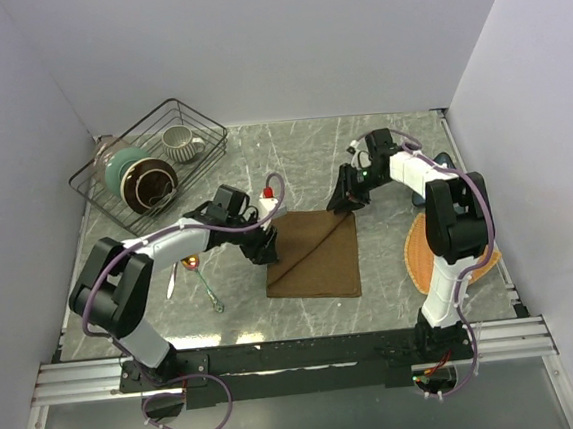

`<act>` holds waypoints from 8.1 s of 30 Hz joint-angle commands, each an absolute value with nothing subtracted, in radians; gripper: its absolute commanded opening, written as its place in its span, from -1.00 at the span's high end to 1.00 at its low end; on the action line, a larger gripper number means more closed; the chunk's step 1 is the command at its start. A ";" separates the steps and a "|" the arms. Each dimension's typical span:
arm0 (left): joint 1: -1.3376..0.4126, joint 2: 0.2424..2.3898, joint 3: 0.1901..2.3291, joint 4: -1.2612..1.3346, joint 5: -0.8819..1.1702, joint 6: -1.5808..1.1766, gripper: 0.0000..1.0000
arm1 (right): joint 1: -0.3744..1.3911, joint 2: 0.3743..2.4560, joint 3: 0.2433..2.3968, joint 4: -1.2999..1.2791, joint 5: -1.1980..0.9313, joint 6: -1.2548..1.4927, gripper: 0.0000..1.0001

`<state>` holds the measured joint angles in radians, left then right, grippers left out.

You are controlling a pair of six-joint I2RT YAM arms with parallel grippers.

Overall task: Fold the napkin into a case and place the utensils inside
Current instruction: Smooth out the upper triangle-folded napkin at the center of the board.

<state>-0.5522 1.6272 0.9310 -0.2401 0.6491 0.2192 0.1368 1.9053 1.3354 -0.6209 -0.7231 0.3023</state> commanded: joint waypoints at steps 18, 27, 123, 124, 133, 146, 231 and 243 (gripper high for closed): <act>-0.595 1.755 1.026 -0.230 0.607 0.239 0.05 | 0.132 1.968 1.272 -0.551 -0.630 0.342 0.25; -0.607 1.763 1.046 -0.282 0.594 0.278 0.10 | 0.126 1.962 1.316 -0.609 -0.710 0.310 0.26; -0.658 1.764 1.065 -0.330 0.534 0.318 0.03 | 0.183 1.974 1.542 -0.726 -0.561 -0.083 -0.05; -0.658 1.764 1.065 -0.328 0.534 0.318 0.03 | 0.189 1.980 1.542 -0.724 -0.558 -0.086 -0.05; -0.660 1.761 1.062 -0.330 0.531 0.314 0.03 | 0.201 1.997 1.482 -0.715 -0.497 -0.140 -0.02; -0.658 1.759 1.058 -0.331 0.529 0.316 0.03 | 0.195 2.000 1.425 -0.693 -0.431 -0.164 0.20; -0.558 1.213 0.752 0.218 0.852 -0.466 -0.99 | 0.228 1.574 1.326 -0.528 -0.857 0.197 -1.00; -0.574 1.544 0.588 0.651 0.988 -0.951 -0.99 | 0.370 1.695 1.079 -0.169 -0.962 0.601 -1.00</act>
<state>-0.5663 1.4841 0.5888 0.4095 0.9138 -0.7803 0.3683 1.6844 1.1126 -0.3614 -0.9142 0.4274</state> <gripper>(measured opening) 0.994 0.997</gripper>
